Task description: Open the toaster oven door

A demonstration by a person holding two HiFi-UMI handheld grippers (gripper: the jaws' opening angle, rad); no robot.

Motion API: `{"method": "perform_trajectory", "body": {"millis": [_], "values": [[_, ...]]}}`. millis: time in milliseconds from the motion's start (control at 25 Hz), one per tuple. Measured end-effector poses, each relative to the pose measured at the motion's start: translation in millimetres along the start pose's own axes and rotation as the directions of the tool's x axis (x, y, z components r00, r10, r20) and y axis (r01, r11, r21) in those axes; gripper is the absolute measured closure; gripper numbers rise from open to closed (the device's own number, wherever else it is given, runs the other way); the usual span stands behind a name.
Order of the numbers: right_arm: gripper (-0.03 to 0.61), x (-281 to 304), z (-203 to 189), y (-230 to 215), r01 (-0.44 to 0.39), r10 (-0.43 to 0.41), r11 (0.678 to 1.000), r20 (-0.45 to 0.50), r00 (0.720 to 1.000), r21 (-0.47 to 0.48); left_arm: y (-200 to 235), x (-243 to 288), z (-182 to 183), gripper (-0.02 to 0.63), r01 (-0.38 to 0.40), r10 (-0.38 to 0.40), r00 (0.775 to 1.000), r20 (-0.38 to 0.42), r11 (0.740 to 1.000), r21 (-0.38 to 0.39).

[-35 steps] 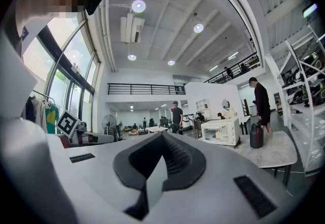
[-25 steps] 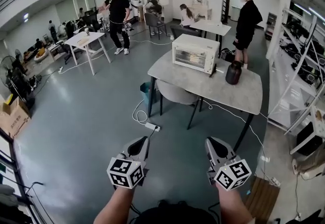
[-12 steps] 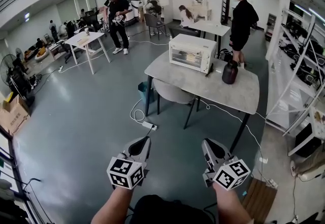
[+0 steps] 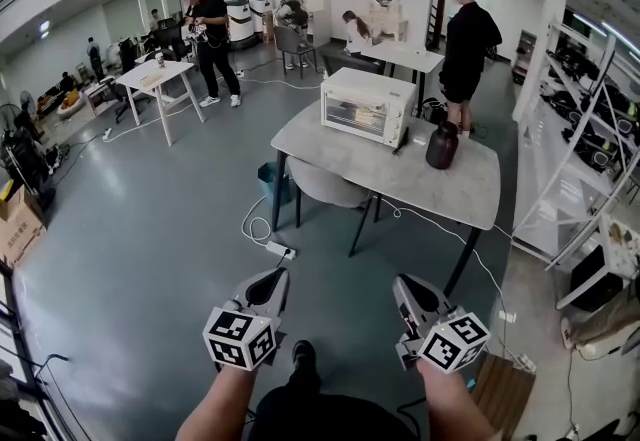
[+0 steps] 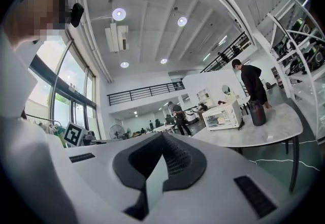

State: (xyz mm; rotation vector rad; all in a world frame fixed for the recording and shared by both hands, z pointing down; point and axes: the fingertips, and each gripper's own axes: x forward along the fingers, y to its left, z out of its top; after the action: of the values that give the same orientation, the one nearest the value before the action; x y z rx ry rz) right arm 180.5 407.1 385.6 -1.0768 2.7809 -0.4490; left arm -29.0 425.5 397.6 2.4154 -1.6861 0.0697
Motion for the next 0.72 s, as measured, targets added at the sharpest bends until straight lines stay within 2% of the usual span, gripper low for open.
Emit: {"method": "perform_trajectory", "body": {"millis": [320,720], "values": [[0.584,49,-2,-33,0.016,-0.015,1.000,-0.035,0.999,0.010,35,56,5,0.606,0.027,-0.027,1.000,0.000,0.999,-0.019],[0.584,159,4,-66,0.030,-0.031,0.999,-0.093,0.995,-0.011,131,130,31,0.606,0.009,-0.008,1.000,0.023,0.999,-0.034]]}}
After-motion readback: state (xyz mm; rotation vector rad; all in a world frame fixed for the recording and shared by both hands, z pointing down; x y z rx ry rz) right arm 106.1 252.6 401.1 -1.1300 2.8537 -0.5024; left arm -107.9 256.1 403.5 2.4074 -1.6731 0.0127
